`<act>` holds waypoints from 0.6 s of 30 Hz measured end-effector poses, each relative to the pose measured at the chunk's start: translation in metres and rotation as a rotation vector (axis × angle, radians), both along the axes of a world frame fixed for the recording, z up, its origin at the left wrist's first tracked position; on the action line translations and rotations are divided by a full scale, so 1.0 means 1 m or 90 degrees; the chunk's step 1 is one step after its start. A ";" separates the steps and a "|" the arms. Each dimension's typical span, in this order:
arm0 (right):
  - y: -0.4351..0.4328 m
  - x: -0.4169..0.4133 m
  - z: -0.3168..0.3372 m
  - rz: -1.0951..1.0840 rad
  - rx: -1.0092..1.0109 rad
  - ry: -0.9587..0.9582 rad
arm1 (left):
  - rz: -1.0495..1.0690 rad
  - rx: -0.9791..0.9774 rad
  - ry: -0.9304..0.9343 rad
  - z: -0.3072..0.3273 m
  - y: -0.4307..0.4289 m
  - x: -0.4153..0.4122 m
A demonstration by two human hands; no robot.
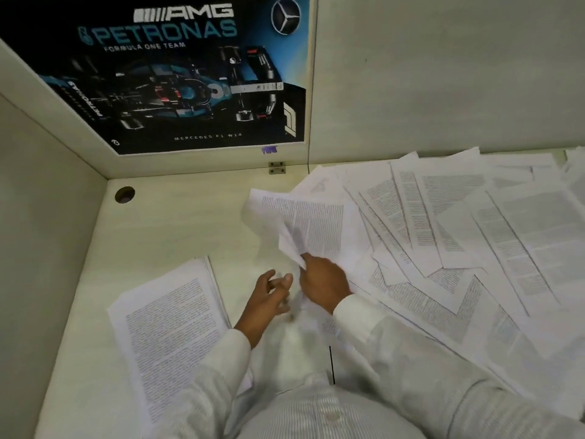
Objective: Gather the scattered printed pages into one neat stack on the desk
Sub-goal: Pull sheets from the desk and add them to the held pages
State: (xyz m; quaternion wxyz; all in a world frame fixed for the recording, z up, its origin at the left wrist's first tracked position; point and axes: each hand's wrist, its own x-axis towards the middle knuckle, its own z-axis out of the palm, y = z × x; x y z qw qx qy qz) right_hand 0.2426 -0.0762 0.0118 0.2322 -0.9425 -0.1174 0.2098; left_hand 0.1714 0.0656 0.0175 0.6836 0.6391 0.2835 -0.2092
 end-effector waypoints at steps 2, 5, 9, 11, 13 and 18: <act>0.014 -0.024 0.009 -0.028 0.029 0.036 | -0.020 -0.005 -0.029 0.002 -0.002 0.003; 0.028 -0.052 0.016 -0.053 0.140 0.147 | -0.036 -0.013 -0.054 0.004 -0.004 0.002; 0.028 -0.064 0.024 -0.077 0.230 0.227 | -0.047 -0.067 -0.072 -0.001 0.004 -0.011; 0.024 -0.067 0.030 -0.111 0.261 0.293 | -0.030 -0.110 -0.056 -0.004 0.009 -0.019; 0.022 -0.073 0.033 -0.149 0.295 0.389 | -0.002 -0.097 -0.049 -0.001 0.010 -0.026; 0.016 -0.089 0.030 -0.218 0.340 0.504 | 0.112 0.068 0.005 -0.011 0.013 -0.041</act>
